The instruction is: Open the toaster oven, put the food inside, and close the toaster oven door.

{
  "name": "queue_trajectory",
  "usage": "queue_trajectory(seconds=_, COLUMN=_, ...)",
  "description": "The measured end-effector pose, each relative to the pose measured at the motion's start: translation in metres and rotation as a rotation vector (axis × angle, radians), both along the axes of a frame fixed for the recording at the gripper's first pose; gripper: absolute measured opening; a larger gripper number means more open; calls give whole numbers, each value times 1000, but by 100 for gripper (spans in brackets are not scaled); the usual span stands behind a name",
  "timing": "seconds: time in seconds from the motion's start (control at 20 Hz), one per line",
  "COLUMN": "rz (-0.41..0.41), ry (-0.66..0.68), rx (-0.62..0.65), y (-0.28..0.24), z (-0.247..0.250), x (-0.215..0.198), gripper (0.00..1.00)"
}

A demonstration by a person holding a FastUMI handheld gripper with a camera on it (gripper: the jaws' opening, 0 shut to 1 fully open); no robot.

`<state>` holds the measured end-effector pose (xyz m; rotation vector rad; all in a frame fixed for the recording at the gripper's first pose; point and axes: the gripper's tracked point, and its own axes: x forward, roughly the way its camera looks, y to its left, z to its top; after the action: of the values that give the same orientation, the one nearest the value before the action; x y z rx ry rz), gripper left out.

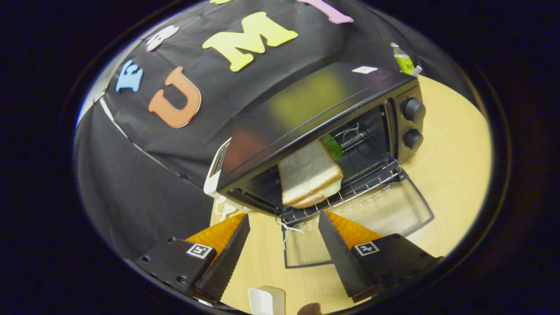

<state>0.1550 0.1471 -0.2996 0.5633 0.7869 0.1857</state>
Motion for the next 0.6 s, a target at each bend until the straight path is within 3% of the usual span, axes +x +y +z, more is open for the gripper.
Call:
queue_trajectory(seconds=0.25, rz=101, ry=-47, rx=-139, y=-11, z=28, x=-51, gripper=100)
queue_trajectory(seconds=0.6, rz=127, ry=-155, rx=-374, y=-46, z=54, x=-89, gripper=100)
